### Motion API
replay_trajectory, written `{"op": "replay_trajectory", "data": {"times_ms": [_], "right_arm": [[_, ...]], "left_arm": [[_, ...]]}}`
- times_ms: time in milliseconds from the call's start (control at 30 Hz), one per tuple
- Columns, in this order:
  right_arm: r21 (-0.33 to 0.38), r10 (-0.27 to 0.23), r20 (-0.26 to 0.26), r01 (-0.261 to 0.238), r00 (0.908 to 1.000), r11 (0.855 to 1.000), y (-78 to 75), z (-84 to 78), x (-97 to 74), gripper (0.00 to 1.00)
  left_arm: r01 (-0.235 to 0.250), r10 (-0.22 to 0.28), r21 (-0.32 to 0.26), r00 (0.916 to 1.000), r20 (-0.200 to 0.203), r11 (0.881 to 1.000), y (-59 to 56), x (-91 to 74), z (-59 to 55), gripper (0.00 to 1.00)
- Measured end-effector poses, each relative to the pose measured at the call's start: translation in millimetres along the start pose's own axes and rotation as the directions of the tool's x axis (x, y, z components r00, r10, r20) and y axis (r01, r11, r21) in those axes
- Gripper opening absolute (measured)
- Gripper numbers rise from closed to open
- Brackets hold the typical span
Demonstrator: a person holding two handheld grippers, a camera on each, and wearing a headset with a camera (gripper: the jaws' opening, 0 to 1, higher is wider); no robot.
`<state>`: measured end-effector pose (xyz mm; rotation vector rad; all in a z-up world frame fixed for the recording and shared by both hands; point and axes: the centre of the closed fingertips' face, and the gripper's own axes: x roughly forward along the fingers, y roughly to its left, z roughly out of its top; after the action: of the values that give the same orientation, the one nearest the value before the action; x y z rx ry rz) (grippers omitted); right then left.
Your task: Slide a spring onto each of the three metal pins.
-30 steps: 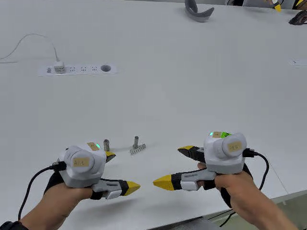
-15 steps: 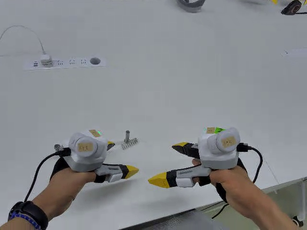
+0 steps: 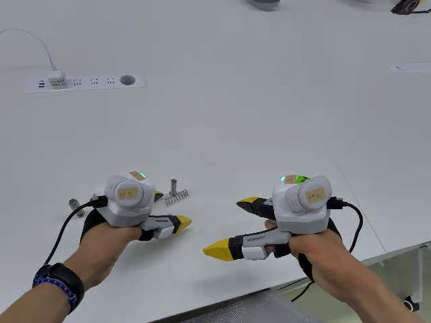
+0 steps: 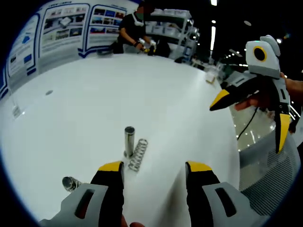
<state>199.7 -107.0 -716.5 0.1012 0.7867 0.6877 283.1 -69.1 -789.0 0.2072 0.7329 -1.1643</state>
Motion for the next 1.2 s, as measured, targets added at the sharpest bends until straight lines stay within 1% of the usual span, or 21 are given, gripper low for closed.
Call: {"op": "replay_trajectory", "data": {"times_ms": [233,333,467,600,700,800,933,1000,1067,1100,1133,1167,1200], "right_arm": [[0.008,0.001,-0.001,-0.001,1.0000,1.000,-1.9,-1.9,-1.3,0.84],[0.012,0.002,-0.002,-0.002,1.0000,1.000,-2.0,-2.6,-1.7,0.83],[0.014,0.005,-0.004,-0.005,1.0000,1.000,-2.3,-3.5,-1.7,0.83],[0.016,0.007,-0.001,-0.007,1.0000,1.000,-2.3,-2.9,-1.5,0.83],[0.017,0.007,-0.003,-0.007,1.0000,1.000,-2.8,-3.0,-1.0,0.83],[0.016,0.008,-0.006,-0.008,1.0000,1.000,-2.5,-3.6,-0.9,0.83],[0.016,0.009,-0.008,-0.009,0.9999,1.000,-1.8,-4.7,-0.9,0.83],[0.018,0.010,-0.010,-0.010,0.9999,1.000,-1.9,-5.8,-0.5,0.83],[0.018,0.011,-0.011,-0.011,0.9999,1.000,-1.8,-6.3,-0.2,0.83],[0.018,0.011,-0.011,-0.011,0.9999,1.000,-1.6,-6.4,-0.1,0.83],[0.018,0.011,-0.010,-0.011,0.9999,1.000,-1.4,-6.0,-0.3,0.83],[0.018,0.011,-0.009,-0.011,0.9999,1.000,-1.3,-5.8,-0.2,0.83],[0.018,0.011,-0.008,-0.011,0.9999,1.000,-1.4,-5.5,0.0,0.83]], "left_arm": [[-0.010,0.010,-0.024,0.9999,-0.006,1.000,2.7,6.5,-2.3,0.49],[-0.014,0.014,-0.017,0.9999,-0.005,1.000,3.9,7.9,-2.2,0.46],[-0.010,0.010,-0.014,1.0000,-0.001,1.000,2.2,7.6,-0.5,0.44],[-0.006,0.006,-0.010,1.0000,0.006,1.000,0.4,8.6,1.2,0.39],[-0.021,0.021,-0.009,0.9998,0.002,1.000,2.1,10.6,-0.7,0.33],[-0.023,0.023,-0.015,0.9997,0.002,1.000,1.1,11.9,-1.2,0.31],[-0.039,0.039,-0.004,0.9992,0.005,0.999,1.2,14.2,-0.9,0.26],[-0.046,0.046,0.011,0.9989,0.004,0.999,0.6,14.8,-0.7,0.24],[-0.049,0.049,0.040,0.9988,-0.003,0.998,-1.7,15.4,-2.2,0.21],[-0.057,0.057,0.068,0.9984,0.000,0.996,-0.6,15.7,-2.1,0.19],[-0.056,0.058,0.083,0.9983,-0.011,0.995,-3.5,15.1,-4.7,0.17],[-0.066,0.067,0.124,0.9977,-0.007,0.990,-2.1,14.3,-3.0,0.14],[-0.067,0.070,0.135,0.9974,-0.018,0.989,-4.0,14.3,-5.9,0.12]]}}
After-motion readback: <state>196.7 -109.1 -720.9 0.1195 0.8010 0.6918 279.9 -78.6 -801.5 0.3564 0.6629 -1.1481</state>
